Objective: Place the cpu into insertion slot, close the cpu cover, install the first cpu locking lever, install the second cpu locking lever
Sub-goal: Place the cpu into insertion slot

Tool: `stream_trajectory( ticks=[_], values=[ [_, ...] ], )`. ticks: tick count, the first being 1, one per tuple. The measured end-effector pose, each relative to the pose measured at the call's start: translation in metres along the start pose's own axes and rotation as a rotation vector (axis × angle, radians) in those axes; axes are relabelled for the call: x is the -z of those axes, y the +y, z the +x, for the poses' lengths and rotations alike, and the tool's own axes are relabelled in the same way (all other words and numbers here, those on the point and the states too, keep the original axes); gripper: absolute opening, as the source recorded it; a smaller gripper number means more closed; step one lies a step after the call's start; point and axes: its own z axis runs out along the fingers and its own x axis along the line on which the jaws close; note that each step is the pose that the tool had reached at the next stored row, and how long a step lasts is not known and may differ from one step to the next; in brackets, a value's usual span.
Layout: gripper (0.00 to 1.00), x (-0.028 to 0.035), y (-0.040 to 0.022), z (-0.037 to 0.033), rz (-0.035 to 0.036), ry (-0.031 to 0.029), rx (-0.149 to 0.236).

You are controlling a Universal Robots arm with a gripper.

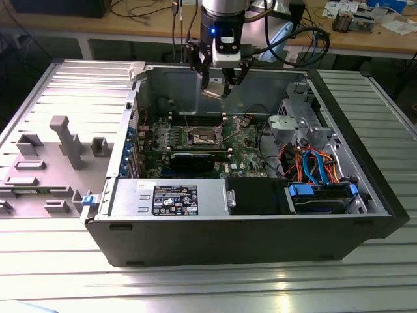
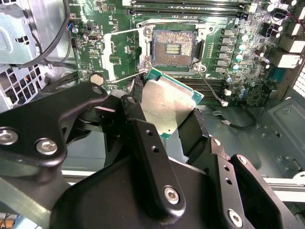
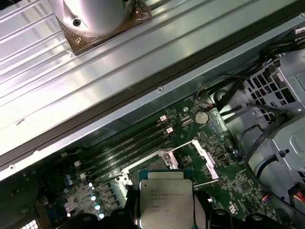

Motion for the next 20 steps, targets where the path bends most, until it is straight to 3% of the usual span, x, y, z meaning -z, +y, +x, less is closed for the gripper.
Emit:
stream_trajectory(
  ticks=[20],
  values=[
    [0.55, 0.0, 0.0, 0.0, -0.0007, -0.0035, -0.039]
  ],
)
